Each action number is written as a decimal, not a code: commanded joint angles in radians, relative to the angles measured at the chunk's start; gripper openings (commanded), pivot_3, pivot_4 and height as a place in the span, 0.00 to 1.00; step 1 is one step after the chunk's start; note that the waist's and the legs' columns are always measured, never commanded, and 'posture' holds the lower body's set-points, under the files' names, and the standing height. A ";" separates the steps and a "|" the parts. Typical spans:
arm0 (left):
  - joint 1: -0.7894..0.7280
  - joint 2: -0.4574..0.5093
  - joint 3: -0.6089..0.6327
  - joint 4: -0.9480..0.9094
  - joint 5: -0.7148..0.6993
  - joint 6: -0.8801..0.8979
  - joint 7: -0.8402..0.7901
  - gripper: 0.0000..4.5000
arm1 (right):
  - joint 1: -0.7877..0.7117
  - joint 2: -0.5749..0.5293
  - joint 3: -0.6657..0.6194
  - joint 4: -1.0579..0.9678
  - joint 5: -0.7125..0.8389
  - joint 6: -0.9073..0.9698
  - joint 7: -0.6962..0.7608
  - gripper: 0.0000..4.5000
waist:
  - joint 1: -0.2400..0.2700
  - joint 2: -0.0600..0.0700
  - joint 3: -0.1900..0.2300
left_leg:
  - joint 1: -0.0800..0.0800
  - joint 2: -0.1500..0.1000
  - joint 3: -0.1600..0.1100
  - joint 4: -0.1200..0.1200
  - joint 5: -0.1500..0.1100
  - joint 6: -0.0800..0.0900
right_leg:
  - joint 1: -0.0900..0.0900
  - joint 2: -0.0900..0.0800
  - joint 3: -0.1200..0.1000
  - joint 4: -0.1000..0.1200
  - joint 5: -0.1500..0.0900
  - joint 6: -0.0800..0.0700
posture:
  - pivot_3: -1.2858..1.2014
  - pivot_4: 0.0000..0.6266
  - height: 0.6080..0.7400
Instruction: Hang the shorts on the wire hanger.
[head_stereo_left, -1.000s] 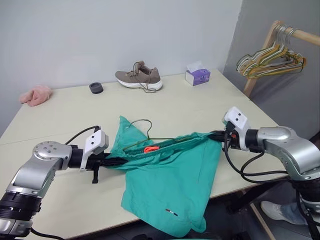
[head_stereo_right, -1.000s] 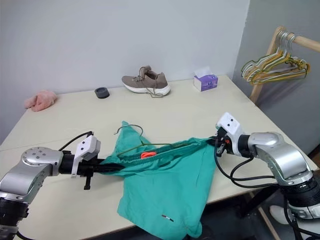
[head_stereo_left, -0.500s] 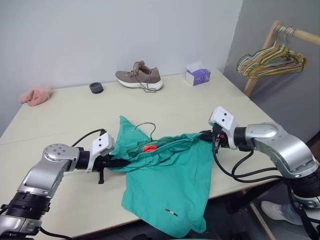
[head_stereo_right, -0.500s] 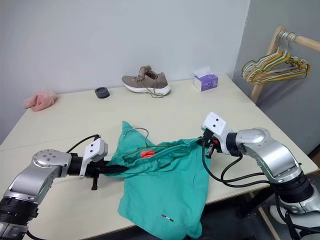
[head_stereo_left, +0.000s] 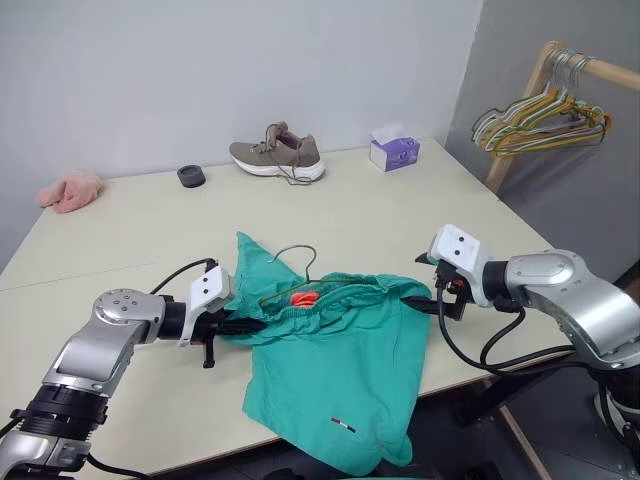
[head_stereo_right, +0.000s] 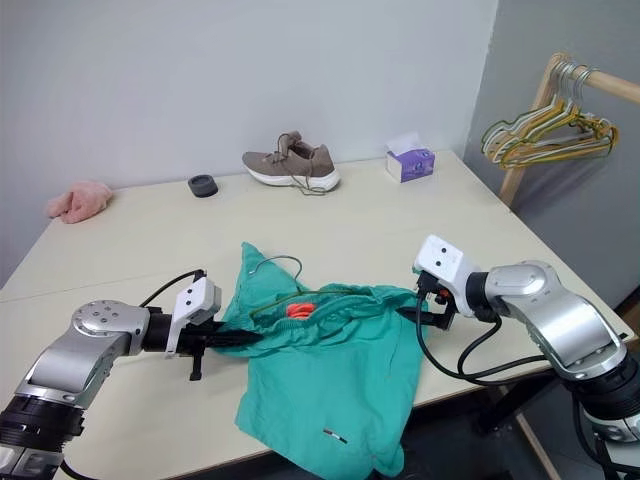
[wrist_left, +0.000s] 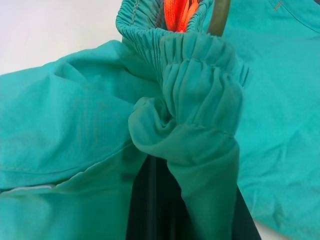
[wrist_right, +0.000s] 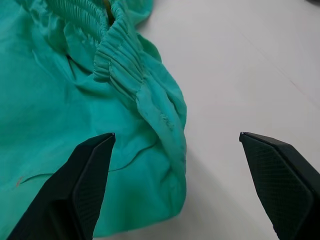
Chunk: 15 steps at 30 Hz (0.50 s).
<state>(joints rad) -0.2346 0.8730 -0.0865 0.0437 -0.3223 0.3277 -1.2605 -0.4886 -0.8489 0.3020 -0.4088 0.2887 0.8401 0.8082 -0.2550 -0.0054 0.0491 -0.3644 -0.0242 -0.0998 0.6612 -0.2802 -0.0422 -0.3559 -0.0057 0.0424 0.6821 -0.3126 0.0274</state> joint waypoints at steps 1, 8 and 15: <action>-0.028 -0.004 0.001 -0.018 0.004 -0.009 -0.011 0.00 | -0.038 0.020 0.047 0.035 -0.054 -0.054 0.023 0.96 | -0.001 0.000 0.000 | 0.000 0.000 0.000 0.000 0.000 0.000 | 0.000 0.000 0.000 0.000 0.000 0.000 | 0.38 0.00 1.00; -0.025 -0.005 0.003 -0.035 0.005 0.001 -0.016 0.00 | -0.160 0.100 0.185 0.200 -0.144 -0.175 0.142 0.83 | -0.015 0.000 0.000 | 0.000 0.000 0.000 0.000 0.000 0.000 | 0.000 0.000 0.000 0.000 0.000 0.000 | 0.39 0.00 1.00; -0.013 -0.011 0.021 -0.055 -0.006 0.011 -0.001 0.00 | -0.195 0.133 0.212 0.258 -0.183 -0.225 0.229 0.29 | -0.015 0.000 0.000 | 0.000 0.000 -0.001 0.000 0.000 0.000 | 0.000 0.000 -0.001 0.000 0.001 -0.001 | 0.40 0.00 1.00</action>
<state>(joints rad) -0.2401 0.8672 -0.0987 0.0236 -0.3101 0.3413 -1.2724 -0.6508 -0.7213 0.5250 -0.1415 0.1102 0.6340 1.0118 -0.2701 -0.0054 0.0491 -0.3646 -0.0242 -0.1010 0.6612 -0.2802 -0.0422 -0.3557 -0.0059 0.0416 0.6822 -0.3118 0.0262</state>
